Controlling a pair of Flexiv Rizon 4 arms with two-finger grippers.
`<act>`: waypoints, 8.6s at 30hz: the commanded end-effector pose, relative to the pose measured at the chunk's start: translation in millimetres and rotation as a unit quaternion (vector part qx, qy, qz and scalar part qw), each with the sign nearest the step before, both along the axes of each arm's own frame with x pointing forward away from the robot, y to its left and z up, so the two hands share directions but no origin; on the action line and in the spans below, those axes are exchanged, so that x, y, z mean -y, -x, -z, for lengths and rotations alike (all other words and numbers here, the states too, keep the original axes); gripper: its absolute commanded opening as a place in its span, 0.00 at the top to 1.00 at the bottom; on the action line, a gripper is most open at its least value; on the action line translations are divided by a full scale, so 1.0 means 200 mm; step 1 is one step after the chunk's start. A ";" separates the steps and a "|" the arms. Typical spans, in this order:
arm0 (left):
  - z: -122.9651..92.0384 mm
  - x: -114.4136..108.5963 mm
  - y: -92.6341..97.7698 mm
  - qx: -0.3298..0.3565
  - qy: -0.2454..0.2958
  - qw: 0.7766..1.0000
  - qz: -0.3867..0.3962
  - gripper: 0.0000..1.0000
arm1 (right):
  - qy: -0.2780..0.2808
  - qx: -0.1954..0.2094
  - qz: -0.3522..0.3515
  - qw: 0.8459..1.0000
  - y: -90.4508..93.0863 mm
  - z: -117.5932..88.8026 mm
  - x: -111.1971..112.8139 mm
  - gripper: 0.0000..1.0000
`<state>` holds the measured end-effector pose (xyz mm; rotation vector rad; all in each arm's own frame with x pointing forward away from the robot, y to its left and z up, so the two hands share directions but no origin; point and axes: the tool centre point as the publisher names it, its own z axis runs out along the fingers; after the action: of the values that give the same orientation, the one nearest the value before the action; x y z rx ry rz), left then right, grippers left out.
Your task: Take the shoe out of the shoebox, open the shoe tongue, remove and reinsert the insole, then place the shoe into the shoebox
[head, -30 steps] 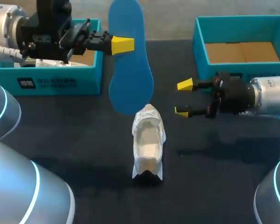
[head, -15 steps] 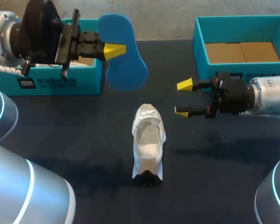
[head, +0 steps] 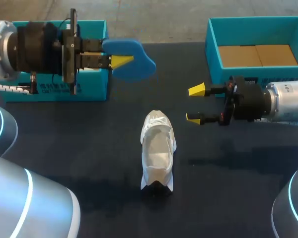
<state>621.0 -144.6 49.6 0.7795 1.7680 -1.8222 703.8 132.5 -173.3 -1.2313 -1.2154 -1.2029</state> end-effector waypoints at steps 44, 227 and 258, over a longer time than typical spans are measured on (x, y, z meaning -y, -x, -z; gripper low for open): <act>0.42 -0.07 -0.06 0.453 0.038 0.891 -0.019 1.00 | 0.000 0.000 0.001 1.000 0.00 0.00 -0.01 0.00; 1.07 0.15 -0.37 0.562 0.030 0.826 -0.033 1.00 | 0.003 0.016 0.015 1.000 -0.14 -0.07 -0.27 0.30; 1.07 0.15 -0.37 0.562 0.030 0.826 -0.033 1.00 | 0.000 0.021 0.008 1.000 -0.18 -0.05 -0.42 0.41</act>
<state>695.3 -172.9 -164.2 1.3528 0.9022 -0.9376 743.6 212.8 -163.0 -1.2136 -1.2419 -1.2404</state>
